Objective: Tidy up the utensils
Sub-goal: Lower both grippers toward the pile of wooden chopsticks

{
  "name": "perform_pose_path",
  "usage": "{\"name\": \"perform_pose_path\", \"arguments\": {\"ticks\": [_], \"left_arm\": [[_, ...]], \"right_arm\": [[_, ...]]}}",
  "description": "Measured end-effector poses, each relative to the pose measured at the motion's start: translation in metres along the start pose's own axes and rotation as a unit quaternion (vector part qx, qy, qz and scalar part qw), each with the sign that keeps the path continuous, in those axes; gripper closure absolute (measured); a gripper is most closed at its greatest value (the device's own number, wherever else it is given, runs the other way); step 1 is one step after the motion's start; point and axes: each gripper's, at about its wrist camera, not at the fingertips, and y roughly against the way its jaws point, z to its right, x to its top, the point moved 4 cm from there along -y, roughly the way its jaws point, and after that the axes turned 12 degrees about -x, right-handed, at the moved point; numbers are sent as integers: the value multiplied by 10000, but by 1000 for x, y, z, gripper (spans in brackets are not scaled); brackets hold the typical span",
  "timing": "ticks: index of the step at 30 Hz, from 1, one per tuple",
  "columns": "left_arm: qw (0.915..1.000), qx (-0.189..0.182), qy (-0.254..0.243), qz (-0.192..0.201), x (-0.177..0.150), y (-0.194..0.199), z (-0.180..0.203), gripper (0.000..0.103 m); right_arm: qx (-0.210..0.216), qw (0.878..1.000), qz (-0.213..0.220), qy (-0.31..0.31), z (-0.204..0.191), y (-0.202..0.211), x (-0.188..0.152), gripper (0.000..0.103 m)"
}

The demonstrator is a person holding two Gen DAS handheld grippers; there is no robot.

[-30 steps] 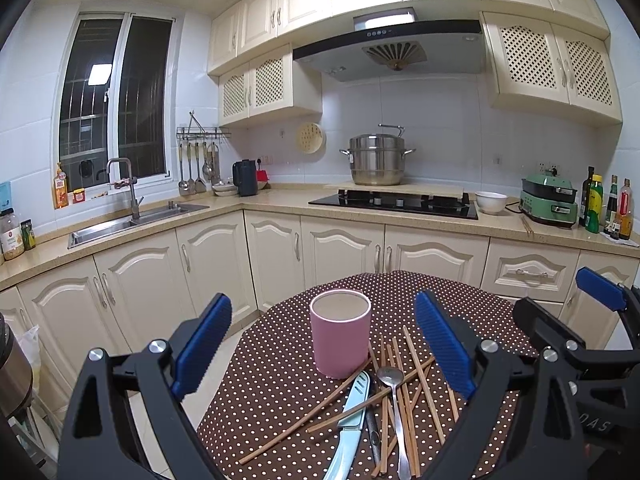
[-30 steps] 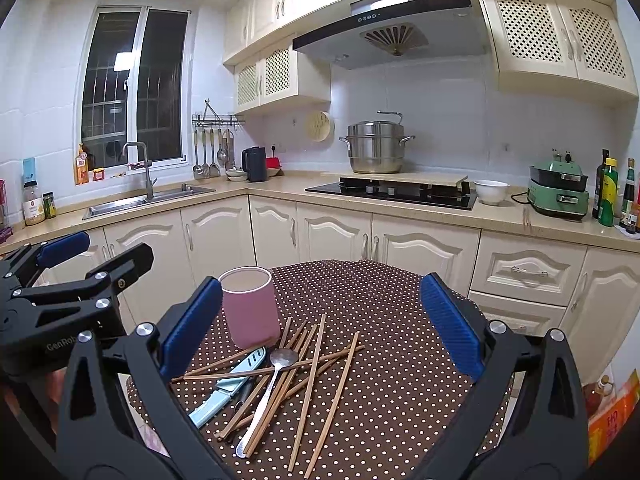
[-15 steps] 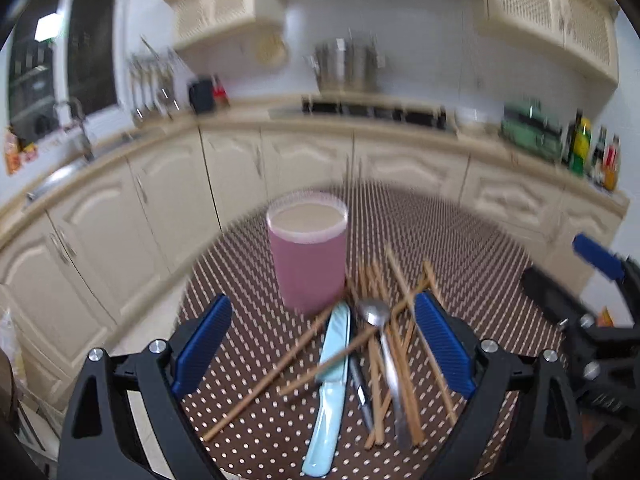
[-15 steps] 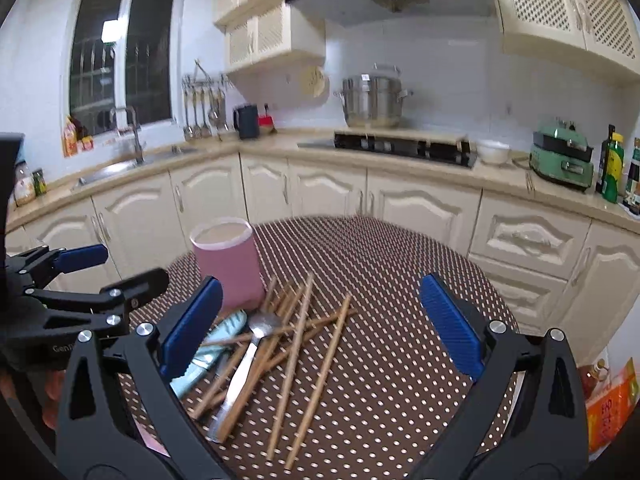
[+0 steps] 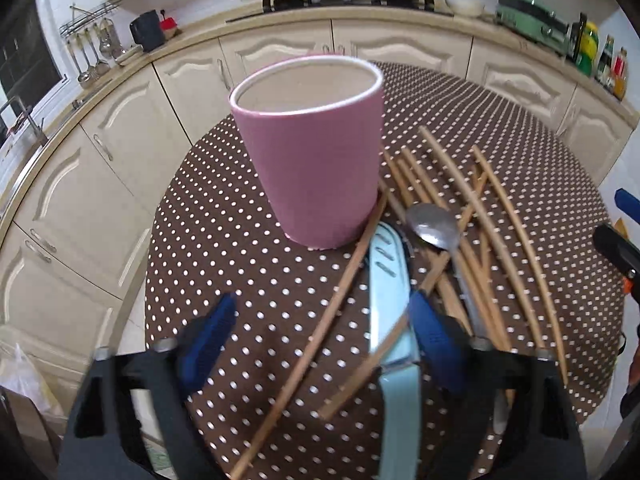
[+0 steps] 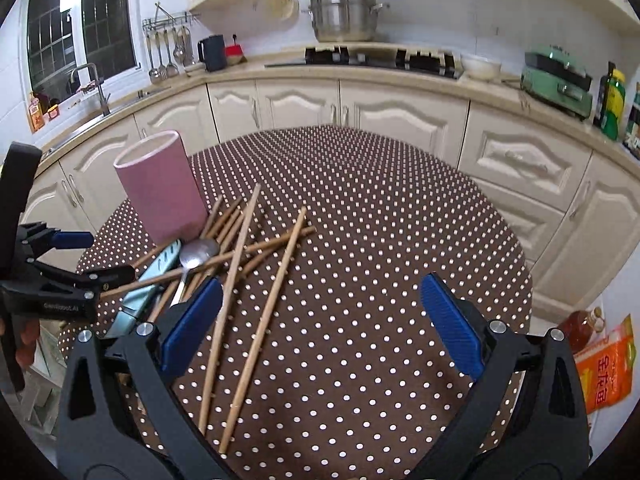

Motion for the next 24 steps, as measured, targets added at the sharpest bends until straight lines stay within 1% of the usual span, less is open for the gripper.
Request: {"name": "perform_pose_path", "arguments": {"ticks": [2, 4, 6, 7, 9, 13, 15, 16, 17, 18, 21, 23, 24], "left_arm": [[9999, 46, -40, -81, 4, -4, -7, 28], [9998, 96, -73, -164, 6, -6, -12, 32], [9993, 178, -199, -256, 5, -9, -12, 32], [9989, 214, -238, -332, 10, -12, -16, 33], [9983, 268, -259, -447, 12, -19, -20, 37], [9972, 275, -263, -644, 11, -31, -21, 48], [9975, 198, -268, -626, 10, -32, -18, 56], [9977, 115, -223, -623, 8, -32, -15, 64], [9979, 20, -159, -621, 7, -32, -14, 77], [9980, -37, -104, -628, 7, -32, -14, 85], [9982, -59, -96, -589, 4, -31, -10, 86], [9985, -47, -174, -515, 2, -27, -6, 88], [9986, -52, -211, -476, 1, -24, -4, 88]], "right_arm": [[24, 10000, -61, -6, 1, -4, -2, 6], [41, 9999, -109, -7, 1, -5, -2, 6], [58, 9999, -151, -2, 0, -7, -3, 6], [66, 9998, -175, -8, 0, -9, -3, 6], [99, 9997, -229, -28, -1, -12, -3, 6], [101, 9996, -272, 20, -3, -17, -1, 6], [81, 9994, -308, 94, -5, -20, 0, 6], [71, 9993, -348, 123, -5, -23, 1, 6], [74, 9991, -397, 137, -5, -26, 1, 6], [107, 9986, -495, 136, -5, -30, 2, 6], [264, 9960, -851, 72, -4, -44, 4, 6], [336, 9935, -1086, 82, -6, -54, 4, 9], [379, 9917, -1229, 91, -9, -59, 5, 13]]}}
